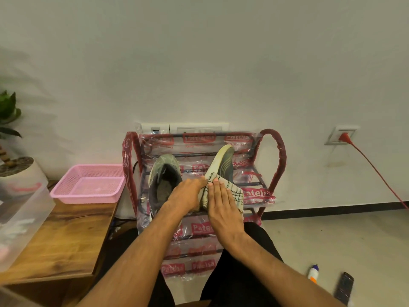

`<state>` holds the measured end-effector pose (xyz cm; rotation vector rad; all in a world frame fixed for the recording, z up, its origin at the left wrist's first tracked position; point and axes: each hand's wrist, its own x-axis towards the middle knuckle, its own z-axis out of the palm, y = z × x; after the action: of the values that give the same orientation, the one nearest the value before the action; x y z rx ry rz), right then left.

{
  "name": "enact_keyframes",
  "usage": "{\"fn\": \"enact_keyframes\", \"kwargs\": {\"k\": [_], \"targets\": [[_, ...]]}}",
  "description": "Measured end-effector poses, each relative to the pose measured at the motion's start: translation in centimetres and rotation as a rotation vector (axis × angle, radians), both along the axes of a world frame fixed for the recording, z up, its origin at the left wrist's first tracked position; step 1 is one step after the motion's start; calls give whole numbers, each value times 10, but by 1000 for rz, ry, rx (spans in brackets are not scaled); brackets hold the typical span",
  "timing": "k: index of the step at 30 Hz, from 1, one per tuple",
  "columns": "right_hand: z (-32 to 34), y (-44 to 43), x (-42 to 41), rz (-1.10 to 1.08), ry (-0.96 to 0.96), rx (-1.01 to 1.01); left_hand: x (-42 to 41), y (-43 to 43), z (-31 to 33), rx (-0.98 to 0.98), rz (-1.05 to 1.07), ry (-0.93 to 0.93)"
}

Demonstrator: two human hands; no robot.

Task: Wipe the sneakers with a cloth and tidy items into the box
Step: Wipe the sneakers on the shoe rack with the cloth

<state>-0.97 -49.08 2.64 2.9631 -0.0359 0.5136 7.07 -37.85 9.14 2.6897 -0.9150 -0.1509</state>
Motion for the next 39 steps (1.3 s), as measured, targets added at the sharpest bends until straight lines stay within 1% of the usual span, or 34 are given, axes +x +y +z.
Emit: {"fn": "enact_keyframes", "kwargs": {"k": [4, 7, 10, 12, 16, 18, 21, 30, 35, 39], "targets": [[5, 3, 11, -42, 150, -30, 1, 3, 2, 19, 24, 19], [10, 5, 16, -62, 186, -30, 0, 4, 2, 22, 23, -9], [24, 1, 24, -118, 227, -45, 0, 3, 3, 26, 14, 1], [33, -7, 34, -150, 244, 1, -1, 3, 2, 30, 10, 6], [39, -11, 34, -108, 285, 84, -4, 4, 2, 24, 16, -14], [36, -1, 19, -61, 290, 79, -5, 4, 1, -3, 5, -20], [35, 6, 3, -2, 291, 21, -5, 4, 1, -10, 2, -18], [60, -25, 58, -7, 336, -53, -9, 3, 3, 83, 47, -52], [50, -16, 44, -12, 353, -92, -10, 2, 1, 120, 58, -73], [42, -29, 40, -21, 371, -119, -10, -1, -1, 101, 6, -82]]}}
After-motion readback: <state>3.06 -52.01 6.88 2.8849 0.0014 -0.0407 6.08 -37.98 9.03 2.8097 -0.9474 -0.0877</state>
